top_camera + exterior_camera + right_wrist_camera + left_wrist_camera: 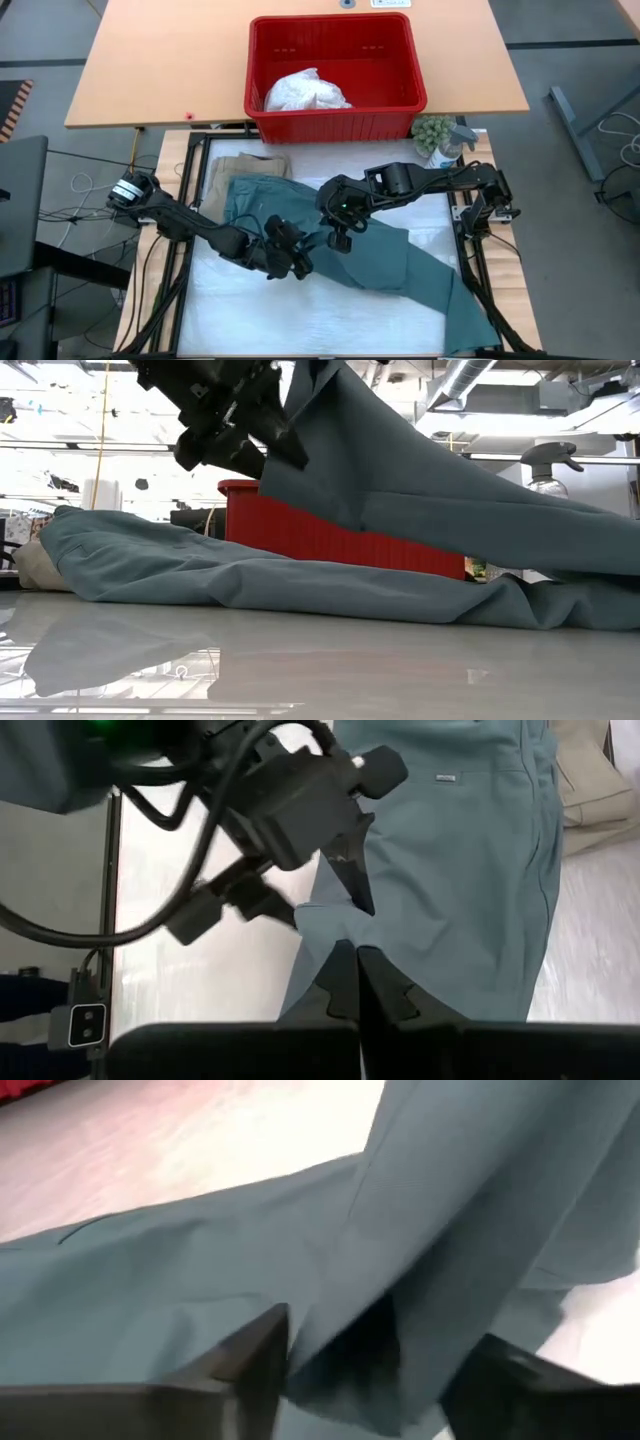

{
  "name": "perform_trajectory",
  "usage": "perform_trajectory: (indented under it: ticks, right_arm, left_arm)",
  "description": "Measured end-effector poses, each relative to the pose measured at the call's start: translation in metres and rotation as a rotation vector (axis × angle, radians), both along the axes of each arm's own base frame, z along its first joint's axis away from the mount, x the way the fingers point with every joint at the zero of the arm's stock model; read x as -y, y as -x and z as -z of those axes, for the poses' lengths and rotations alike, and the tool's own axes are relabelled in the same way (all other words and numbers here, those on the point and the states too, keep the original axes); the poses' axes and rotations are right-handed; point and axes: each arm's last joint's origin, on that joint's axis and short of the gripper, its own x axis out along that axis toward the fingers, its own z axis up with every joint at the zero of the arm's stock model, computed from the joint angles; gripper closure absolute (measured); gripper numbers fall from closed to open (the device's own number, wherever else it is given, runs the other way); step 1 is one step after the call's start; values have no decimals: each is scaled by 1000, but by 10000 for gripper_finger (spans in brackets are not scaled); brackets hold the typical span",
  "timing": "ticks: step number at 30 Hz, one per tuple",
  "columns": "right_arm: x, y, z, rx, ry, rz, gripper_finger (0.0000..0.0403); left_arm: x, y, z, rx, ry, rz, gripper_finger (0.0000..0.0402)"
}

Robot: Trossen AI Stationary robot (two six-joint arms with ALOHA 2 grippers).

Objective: Fold Laundry from Bin
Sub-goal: Fold the blue pants in the red bin

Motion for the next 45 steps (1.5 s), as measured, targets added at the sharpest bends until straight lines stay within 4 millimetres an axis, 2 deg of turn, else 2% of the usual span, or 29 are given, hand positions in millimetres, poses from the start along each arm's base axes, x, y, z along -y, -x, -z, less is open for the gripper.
perform_trajectory:
  ticks: [6,7,12,17,24,28,33,38,41,45]
  right_arm:
    - [0,0,0,0,0,0,389]
    - [0,0,0,0,0,1,389]
    - [3,1,1,-13,42,-41,380]
    - [8,2,3,-40,77,-68,370]
    - [13,7,7,-103,163,-170,350]
    - [14,10,9,-138,177,-241,311]
    - [15,13,13,-174,223,-339,226]
    - [16,6,30,-198,298,-460,159]
    - [22,-3,47,-188,310,-515,150]
    - [37,-17,72,-65,217,-558,148]
  left_arm:
    - [-5,-1,2,-32,22,13,372]
    - [-5,0,2,-29,33,14,386]
    - [4,7,-4,-26,115,49,396]
    - [11,23,-18,-16,181,49,399]
    - [10,40,-32,-42,232,66,400]
    - [9,44,-36,-54,268,82,401]
    - [10,47,-34,-105,301,117,401]
    - [12,50,-32,-168,369,163,401]
    - [14,51,-31,-182,391,168,401]
    - [16,54,-29,-197,418,141,401]
